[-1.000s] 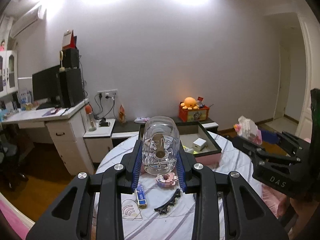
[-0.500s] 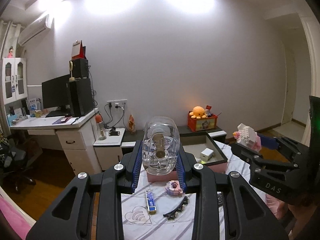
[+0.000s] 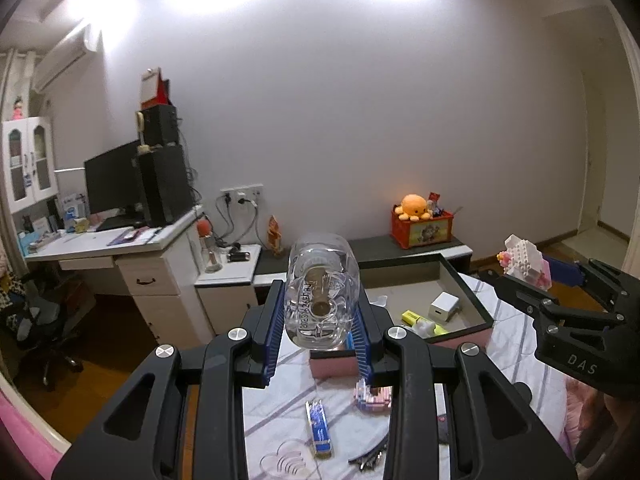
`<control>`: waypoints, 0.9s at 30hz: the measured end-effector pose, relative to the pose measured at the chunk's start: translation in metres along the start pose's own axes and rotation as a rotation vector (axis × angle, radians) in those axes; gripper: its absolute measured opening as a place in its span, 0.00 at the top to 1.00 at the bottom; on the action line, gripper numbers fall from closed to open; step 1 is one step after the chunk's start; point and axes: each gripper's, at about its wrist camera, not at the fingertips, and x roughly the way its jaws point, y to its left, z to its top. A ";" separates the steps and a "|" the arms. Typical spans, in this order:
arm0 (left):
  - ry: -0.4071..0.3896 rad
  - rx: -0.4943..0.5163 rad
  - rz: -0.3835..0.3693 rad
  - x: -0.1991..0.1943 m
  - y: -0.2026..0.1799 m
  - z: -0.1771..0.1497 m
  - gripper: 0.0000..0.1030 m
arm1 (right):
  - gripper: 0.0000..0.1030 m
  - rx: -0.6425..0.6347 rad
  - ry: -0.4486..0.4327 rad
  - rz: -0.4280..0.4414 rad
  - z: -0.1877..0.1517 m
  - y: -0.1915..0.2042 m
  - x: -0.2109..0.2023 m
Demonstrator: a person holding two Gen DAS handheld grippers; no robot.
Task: Organize rigid objects
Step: 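Carry the glass jar and block figure with both grippers over the box, then open both grippers to drop the jar and figure into the box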
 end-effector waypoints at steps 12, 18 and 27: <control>0.175 0.002 -0.091 0.134 -0.003 -0.001 0.70 | 0.41 0.038 0.157 -0.024 -0.013 -0.046 0.103; 0.291 0.041 -0.111 0.192 -0.022 -0.023 0.70 | 0.41 0.075 0.268 -0.045 -0.037 -0.069 0.150; 0.408 0.083 -0.123 0.239 -0.038 -0.052 0.70 | 0.41 0.097 0.351 -0.049 -0.053 -0.081 0.176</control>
